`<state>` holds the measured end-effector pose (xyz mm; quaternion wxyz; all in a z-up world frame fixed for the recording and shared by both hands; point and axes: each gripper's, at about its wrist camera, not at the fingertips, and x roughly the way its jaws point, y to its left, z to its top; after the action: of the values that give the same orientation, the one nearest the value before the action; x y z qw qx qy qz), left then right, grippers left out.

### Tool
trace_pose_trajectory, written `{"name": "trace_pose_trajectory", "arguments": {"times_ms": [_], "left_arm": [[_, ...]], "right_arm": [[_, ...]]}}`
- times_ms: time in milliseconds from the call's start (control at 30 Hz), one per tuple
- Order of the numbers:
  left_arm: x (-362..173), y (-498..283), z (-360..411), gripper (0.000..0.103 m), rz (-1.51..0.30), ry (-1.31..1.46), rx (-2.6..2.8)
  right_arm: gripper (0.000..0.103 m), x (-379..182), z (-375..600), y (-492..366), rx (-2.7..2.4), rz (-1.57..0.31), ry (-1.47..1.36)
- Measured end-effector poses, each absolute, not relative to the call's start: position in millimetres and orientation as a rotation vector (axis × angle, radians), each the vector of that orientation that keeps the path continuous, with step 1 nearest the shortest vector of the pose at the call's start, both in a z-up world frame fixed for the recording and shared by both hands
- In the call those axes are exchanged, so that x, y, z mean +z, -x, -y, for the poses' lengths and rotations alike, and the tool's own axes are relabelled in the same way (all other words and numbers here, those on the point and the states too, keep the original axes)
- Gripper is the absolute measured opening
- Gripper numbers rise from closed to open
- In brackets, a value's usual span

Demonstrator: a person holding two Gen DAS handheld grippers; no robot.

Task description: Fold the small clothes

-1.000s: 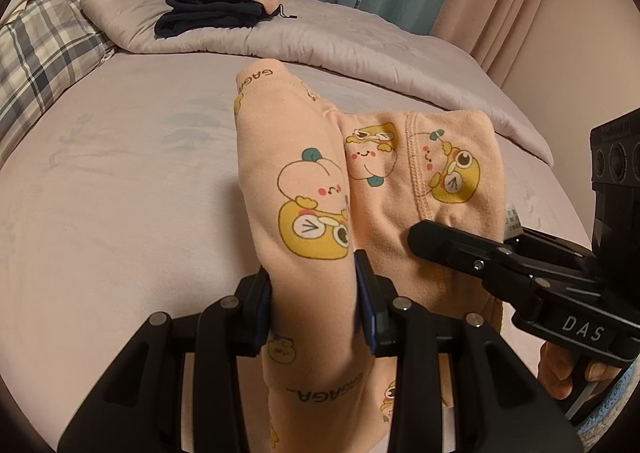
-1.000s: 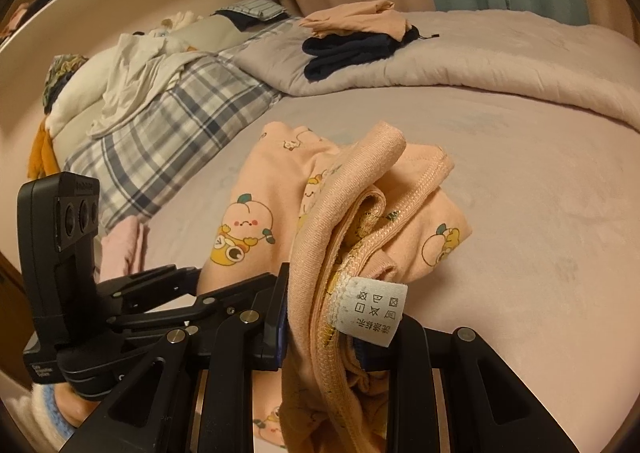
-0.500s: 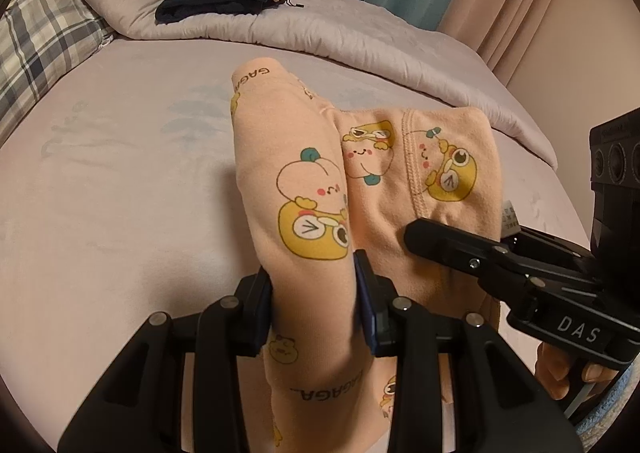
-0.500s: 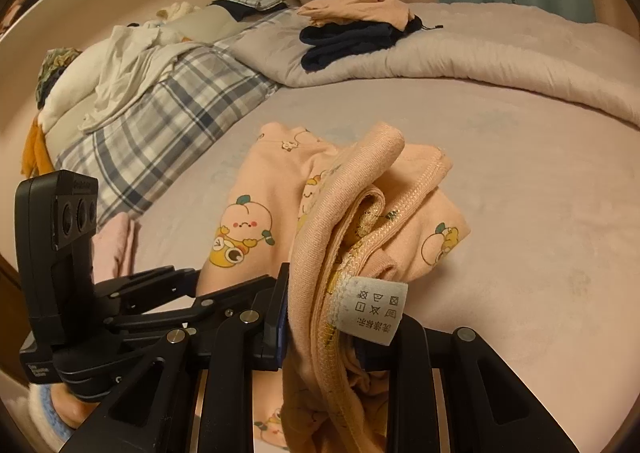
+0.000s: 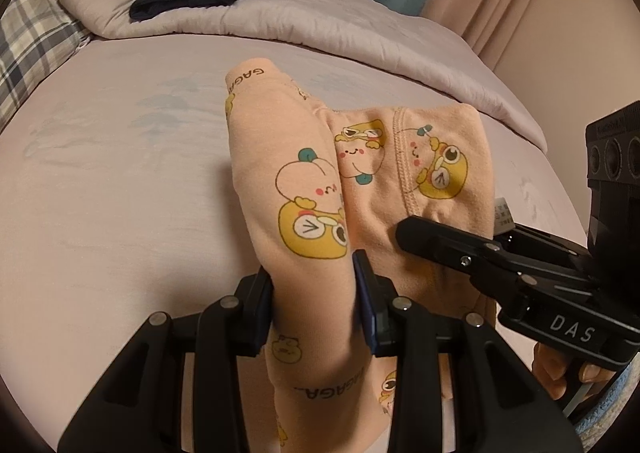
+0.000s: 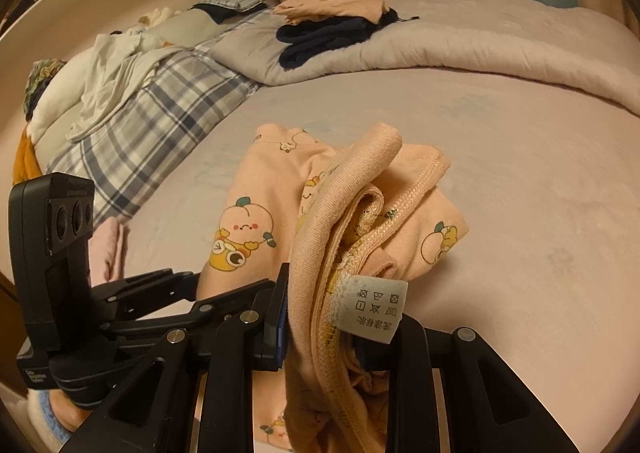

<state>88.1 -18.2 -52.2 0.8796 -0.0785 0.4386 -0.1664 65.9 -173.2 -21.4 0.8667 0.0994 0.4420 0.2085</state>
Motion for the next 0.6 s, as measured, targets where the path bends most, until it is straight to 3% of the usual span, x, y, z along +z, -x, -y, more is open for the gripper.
{"name": "trace_pose_trajectory", "arguments": {"times_ms": [600], "left_arm": [[-45.3, -79.4, 71.6, 0.035, -0.921, 0.143, -0.440]], "right_arm": [[0.028, -14.2, 218.1, -36.7, 0.343, -0.886, -0.274]]}}
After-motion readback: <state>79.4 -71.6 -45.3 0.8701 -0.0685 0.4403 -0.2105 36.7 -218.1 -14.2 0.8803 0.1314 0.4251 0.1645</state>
